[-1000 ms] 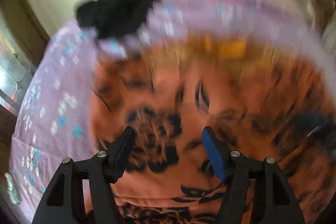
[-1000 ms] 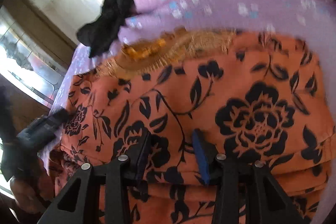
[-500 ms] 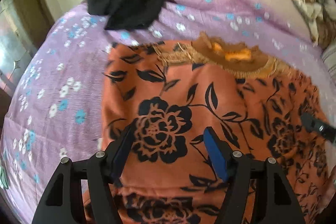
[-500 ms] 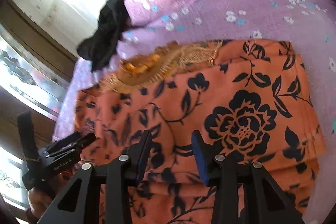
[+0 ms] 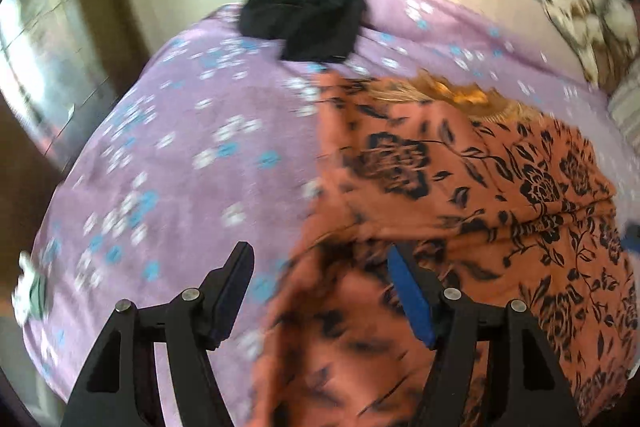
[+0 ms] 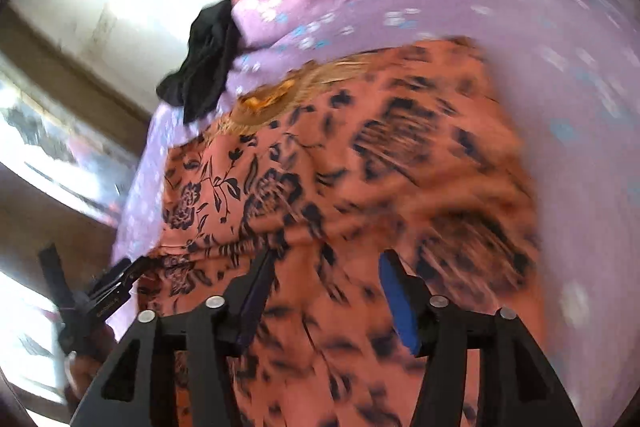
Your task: Fold small clothes
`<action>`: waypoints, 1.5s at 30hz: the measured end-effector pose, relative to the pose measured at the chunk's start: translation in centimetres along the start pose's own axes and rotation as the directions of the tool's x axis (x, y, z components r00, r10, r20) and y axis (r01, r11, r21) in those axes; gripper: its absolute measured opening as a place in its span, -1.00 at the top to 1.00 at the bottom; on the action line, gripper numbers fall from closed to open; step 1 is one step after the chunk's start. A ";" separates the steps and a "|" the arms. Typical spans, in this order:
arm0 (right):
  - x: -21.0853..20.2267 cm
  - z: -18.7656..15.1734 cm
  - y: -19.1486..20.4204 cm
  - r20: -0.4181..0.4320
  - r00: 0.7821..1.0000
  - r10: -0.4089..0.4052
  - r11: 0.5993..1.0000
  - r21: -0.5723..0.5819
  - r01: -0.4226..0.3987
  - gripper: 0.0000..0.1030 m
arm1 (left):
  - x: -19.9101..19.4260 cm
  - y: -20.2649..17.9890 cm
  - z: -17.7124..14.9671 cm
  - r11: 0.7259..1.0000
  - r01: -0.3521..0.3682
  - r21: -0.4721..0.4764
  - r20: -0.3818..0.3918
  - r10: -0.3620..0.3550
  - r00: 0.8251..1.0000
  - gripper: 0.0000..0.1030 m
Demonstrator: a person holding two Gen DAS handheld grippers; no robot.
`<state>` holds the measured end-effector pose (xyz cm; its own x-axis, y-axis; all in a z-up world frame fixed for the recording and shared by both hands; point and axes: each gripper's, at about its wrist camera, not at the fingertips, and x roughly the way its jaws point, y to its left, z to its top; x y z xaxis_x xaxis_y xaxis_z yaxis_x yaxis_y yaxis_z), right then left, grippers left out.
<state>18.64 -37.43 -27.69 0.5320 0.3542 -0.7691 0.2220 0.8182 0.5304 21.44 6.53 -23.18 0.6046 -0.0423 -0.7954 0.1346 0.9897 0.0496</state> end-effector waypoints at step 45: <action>-11.7 -9.7 -4.1 -0.051 0.973 0.225 0.973 0.062 -0.221 0.81 | -5.3 5.1 -10.4 0.853 0.477 -0.211 -0.151 -0.511 0.846 0.86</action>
<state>3.54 -40.53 -24.33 0.5257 0.5517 -0.6475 0.1493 0.6895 0.7087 10.71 13.26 -25.00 0.3241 -0.5207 -0.7898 0.2373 0.8530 -0.4649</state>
